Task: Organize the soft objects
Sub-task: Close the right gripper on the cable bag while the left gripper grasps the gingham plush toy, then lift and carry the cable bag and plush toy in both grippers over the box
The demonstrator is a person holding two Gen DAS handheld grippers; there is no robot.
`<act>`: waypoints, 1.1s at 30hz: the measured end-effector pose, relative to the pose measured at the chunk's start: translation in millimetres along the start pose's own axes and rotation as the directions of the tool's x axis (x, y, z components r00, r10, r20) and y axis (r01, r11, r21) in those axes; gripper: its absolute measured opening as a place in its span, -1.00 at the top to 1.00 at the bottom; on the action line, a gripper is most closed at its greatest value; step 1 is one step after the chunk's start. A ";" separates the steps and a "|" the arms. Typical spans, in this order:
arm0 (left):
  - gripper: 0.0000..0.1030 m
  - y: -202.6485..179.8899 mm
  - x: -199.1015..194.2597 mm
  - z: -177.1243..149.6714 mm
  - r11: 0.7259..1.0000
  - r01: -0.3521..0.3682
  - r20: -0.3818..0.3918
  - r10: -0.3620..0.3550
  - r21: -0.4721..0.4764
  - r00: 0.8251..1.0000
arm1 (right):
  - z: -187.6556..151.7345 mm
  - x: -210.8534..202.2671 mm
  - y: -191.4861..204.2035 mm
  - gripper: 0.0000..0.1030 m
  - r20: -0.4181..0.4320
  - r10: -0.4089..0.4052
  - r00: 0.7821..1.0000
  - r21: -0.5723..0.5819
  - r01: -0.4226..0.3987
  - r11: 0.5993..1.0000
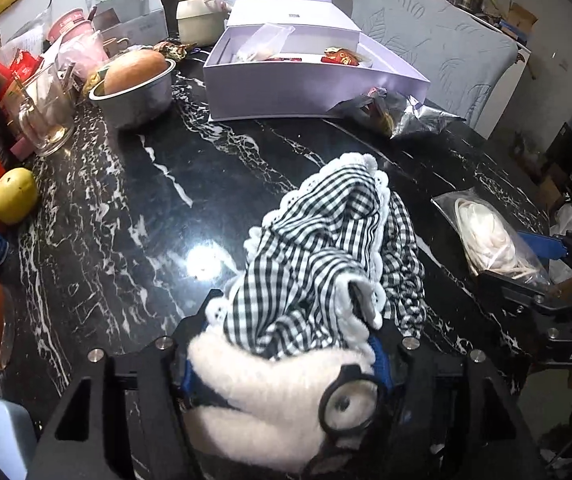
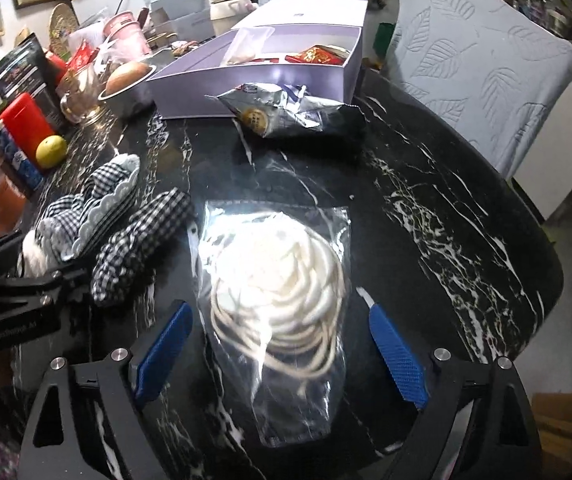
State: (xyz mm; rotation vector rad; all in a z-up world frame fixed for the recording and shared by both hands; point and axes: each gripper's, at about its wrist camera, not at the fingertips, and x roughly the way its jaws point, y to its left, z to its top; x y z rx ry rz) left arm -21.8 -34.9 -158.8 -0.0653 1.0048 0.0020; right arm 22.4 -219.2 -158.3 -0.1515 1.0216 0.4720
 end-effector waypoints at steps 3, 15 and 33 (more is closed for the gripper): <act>-0.22 -1.4 2.5 2.6 1.000 0.003 0.006 -0.003 0.010 1.000 | 1.7 2.8 3.0 -0.77 0.001 -0.022 1.000 -0.005 0.022 1.000; -0.01 -1.4 7.1 5.4 0.999 0.023 0.039 -0.024 0.035 0.999 | -2.5 3.7 8.2 -0.37 0.055 -0.098 0.994 -0.039 0.100 0.994; 0.17 -2.3 -21.1 -3.3 0.993 0.108 0.068 -0.111 0.038 0.991 | -20.2 -23.9 5.0 0.16 0.128 0.004 0.992 0.007 -0.005 1.000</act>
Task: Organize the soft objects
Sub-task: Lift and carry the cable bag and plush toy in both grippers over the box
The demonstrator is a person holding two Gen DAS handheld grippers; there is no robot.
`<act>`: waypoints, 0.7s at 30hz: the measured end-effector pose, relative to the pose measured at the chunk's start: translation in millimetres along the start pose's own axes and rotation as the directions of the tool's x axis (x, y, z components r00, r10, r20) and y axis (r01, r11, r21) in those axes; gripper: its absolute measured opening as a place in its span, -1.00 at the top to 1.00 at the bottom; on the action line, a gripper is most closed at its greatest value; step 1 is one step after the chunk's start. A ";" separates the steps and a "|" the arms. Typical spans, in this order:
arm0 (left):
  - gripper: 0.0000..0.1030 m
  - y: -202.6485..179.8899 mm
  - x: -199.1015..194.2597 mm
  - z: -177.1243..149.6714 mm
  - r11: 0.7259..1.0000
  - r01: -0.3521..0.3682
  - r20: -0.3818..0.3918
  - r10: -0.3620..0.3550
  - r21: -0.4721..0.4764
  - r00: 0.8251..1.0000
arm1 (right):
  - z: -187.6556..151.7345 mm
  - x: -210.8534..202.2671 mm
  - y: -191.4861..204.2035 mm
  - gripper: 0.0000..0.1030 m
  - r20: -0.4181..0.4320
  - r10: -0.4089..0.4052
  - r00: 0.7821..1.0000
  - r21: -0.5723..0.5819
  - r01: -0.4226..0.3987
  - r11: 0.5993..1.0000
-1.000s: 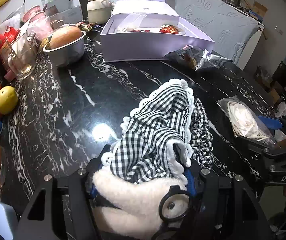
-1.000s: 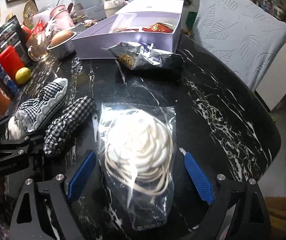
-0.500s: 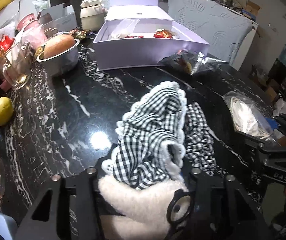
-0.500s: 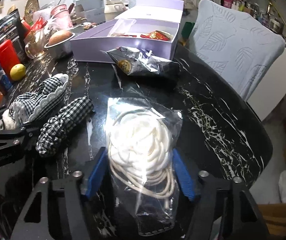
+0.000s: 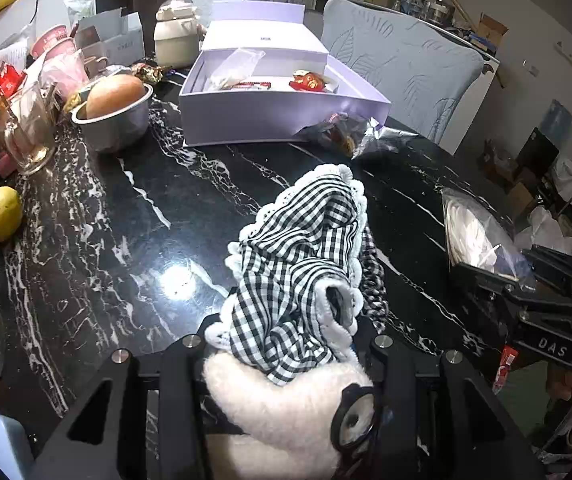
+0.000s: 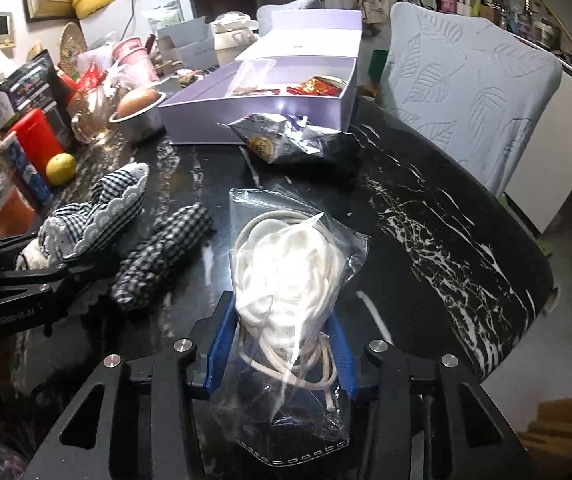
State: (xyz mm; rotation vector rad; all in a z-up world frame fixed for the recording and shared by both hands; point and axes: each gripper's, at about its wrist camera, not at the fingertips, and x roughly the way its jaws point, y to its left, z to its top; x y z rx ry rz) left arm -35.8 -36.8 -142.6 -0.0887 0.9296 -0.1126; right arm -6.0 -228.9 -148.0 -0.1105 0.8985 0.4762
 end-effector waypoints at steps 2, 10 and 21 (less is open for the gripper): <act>0.17 -1.4 -6.3 -0.7 1.000 0.005 0.008 -0.005 0.003 1.000 | -2.7 -4.6 2.5 0.15 0.003 0.017 1.000 0.002 -0.017 1.000; 0.17 -9.9 -27.6 -1.4 0.999 0.040 0.045 -0.041 0.024 0.998 | -12.6 -21.4 15.3 0.15 0.009 0.080 0.997 0.010 -0.080 0.997; 0.17 -30.8 -61.0 13.7 0.992 0.075 0.142 -0.090 0.104 0.986 | -10.5 -59.0 29.2 0.15 0.085 0.104 0.991 -0.003 -0.104 0.995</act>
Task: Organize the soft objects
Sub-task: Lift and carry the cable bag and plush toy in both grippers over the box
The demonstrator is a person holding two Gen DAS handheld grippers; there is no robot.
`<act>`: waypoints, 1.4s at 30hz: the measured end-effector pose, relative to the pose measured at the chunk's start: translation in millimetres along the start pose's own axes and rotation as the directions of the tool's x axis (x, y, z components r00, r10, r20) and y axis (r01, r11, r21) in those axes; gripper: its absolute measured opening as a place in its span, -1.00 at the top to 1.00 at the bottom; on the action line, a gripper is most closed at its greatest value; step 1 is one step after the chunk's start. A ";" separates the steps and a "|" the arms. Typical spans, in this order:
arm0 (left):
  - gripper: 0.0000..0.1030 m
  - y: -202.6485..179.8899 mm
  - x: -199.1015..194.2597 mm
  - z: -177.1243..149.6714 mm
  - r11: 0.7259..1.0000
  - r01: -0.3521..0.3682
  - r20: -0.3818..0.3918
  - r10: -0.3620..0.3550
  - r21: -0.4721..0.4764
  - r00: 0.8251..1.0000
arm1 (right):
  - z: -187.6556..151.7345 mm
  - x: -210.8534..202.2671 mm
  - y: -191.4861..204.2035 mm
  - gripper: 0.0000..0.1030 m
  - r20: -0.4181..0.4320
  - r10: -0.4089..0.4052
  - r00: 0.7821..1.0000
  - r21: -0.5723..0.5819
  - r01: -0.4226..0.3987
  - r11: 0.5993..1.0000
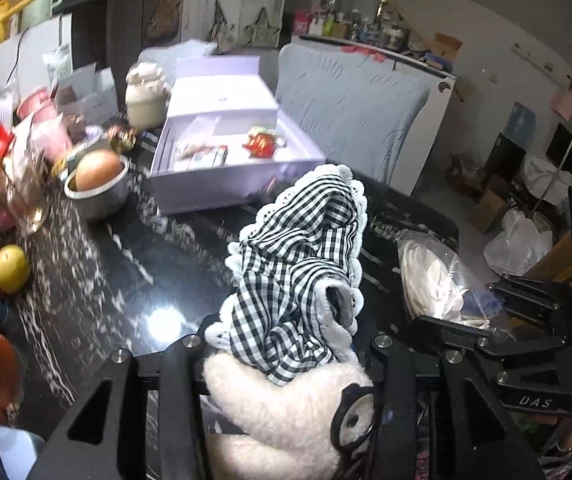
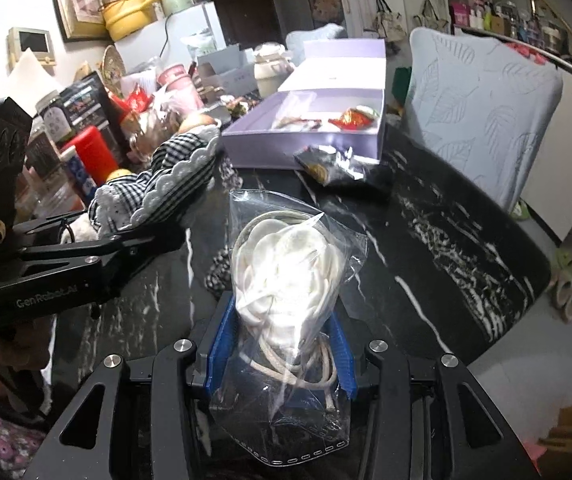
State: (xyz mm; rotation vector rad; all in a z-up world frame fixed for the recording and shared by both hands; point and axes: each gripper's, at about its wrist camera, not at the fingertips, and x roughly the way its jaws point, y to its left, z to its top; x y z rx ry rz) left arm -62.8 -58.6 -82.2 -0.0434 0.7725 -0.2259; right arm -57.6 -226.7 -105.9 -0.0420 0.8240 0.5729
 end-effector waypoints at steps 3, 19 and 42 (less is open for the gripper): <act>0.17 -4.5 -7.5 10.1 1.000 0.014 0.034 -0.015 0.015 0.999 | 8.1 -9.6 2.0 0.15 0.034 0.002 0.999 -0.009 -0.001 1.000; 0.17 -19.4 -30.6 81.5 0.997 0.005 0.208 -0.020 0.073 0.978 | 80.5 -47.0 -1.4 0.15 0.194 0.004 0.981 -0.080 0.012 0.997; 0.17 25.6 36.6 192.1 0.995 -0.096 0.276 0.088 0.017 0.957 | 197.6 -2.6 -31.2 0.15 0.294 -0.028 0.955 -0.142 0.073 0.987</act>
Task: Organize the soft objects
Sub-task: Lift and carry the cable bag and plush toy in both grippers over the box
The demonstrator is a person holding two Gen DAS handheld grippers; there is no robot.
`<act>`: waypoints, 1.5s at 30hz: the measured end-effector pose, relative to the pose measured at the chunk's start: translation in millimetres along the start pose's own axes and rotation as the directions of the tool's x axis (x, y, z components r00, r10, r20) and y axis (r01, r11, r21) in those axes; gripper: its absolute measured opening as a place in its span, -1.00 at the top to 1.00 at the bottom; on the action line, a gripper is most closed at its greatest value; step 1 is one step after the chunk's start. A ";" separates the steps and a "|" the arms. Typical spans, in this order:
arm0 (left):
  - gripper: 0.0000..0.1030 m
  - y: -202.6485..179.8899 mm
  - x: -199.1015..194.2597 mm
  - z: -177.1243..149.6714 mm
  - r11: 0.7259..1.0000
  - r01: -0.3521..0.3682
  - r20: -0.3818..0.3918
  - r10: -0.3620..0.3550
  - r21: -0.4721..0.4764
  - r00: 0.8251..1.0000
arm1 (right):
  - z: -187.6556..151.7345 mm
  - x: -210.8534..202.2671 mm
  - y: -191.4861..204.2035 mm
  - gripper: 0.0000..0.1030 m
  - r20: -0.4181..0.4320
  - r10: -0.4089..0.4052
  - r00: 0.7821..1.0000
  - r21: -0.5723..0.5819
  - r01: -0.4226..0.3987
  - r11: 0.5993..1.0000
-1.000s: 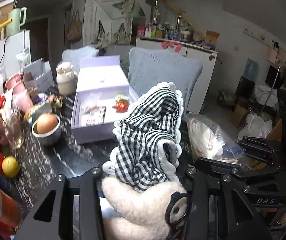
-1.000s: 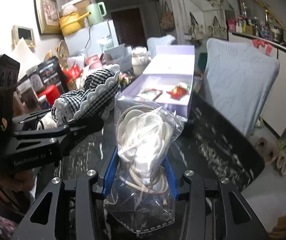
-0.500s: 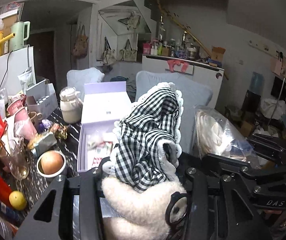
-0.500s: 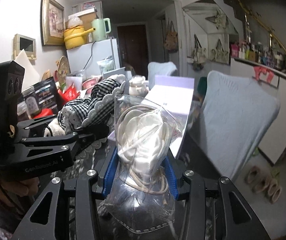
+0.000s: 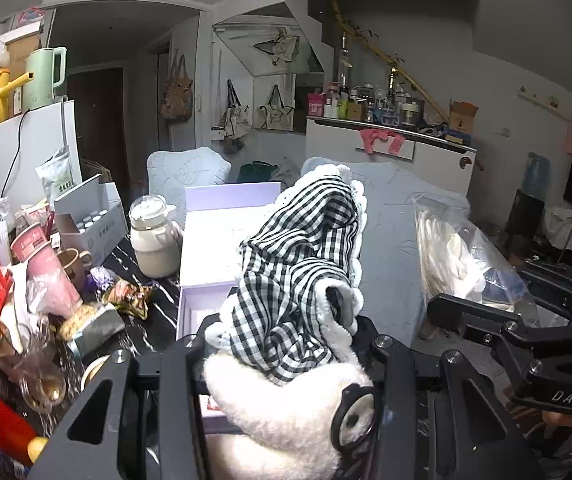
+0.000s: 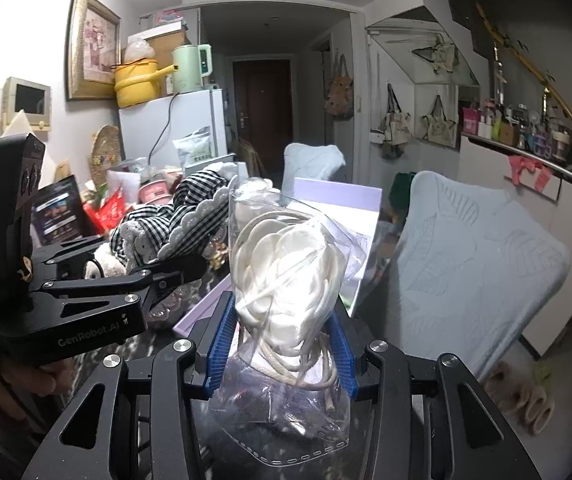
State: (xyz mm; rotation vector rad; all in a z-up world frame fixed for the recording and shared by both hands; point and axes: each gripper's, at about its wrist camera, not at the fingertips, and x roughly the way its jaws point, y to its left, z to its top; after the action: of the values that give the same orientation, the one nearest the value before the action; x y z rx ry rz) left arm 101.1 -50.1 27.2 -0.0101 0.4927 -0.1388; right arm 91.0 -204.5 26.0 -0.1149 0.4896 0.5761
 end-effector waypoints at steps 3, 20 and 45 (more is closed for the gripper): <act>0.17 6.2 17.0 7.1 1.000 -0.029 -0.006 0.029 -0.002 1.000 | 8.8 16.9 -5.8 0.14 -0.012 0.012 1.000 0.011 -0.012 1.000; 0.17 29.7 106.1 22.0 0.995 -0.105 -0.106 0.105 0.006 0.989 | 36.3 112.5 -29.3 0.14 -0.122 -0.017 0.992 -0.010 0.016 1.000; 0.17 62.3 215.3 -13.9 0.986 -0.166 -0.338 0.156 0.000 0.928 | -1.2 229.1 -60.3 0.11 -0.339 -0.070 0.938 -0.001 0.074 0.997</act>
State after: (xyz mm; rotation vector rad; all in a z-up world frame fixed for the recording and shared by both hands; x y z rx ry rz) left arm 290.4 -17.2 -89.1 0.0270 0.8360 0.0297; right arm 290.3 -141.8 -85.6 -0.2222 0.8214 0.4827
